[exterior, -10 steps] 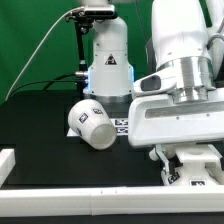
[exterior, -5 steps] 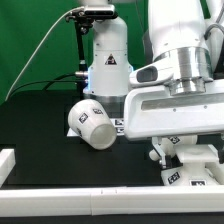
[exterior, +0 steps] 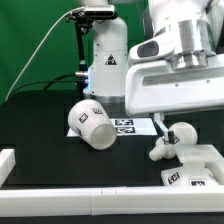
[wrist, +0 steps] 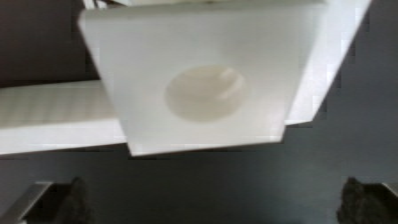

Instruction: Assemble lamp

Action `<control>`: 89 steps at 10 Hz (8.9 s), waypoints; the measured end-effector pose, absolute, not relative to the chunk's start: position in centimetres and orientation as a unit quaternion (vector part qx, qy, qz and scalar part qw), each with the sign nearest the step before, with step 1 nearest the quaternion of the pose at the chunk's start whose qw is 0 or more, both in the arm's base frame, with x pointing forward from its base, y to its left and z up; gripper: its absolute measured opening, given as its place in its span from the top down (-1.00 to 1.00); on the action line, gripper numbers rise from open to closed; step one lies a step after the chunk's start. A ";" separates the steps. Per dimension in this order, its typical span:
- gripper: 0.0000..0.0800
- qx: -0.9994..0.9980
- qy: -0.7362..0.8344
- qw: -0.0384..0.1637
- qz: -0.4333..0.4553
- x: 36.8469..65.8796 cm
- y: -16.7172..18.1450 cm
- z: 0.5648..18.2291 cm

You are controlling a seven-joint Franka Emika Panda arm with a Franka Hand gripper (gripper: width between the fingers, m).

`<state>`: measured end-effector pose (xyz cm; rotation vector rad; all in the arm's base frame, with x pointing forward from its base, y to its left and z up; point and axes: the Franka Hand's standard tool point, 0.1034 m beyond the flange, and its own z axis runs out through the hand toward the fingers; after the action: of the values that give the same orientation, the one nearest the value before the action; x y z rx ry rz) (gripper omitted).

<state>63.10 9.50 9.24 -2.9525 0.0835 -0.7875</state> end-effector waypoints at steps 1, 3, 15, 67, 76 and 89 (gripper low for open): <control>-0.75 -0.971 0.034 0.056 -0.230 62.7 10.3 10.5; -0.75 -0.975 0.009 0.052 -0.217 62.6 11.0 11.5; -0.75 -0.937 -0.330 -0.020 -0.111 58.8 11.6 9.2; -0.06 -0.997 0.051 -0.056 0.033 41.3 13.7 2.7; -0.06 -0.992 0.121 -0.029 0.029 41.1 13.1 1.2; -0.75 -0.992 0.116 -0.026 0.034 41.5 12.8 1.7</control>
Offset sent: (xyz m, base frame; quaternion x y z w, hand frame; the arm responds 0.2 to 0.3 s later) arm 0.0000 0.0000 0.0000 0.0000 0.0000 -0.1938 0.9810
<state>41.46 12.78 1.69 -3.1694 0.3693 0.1099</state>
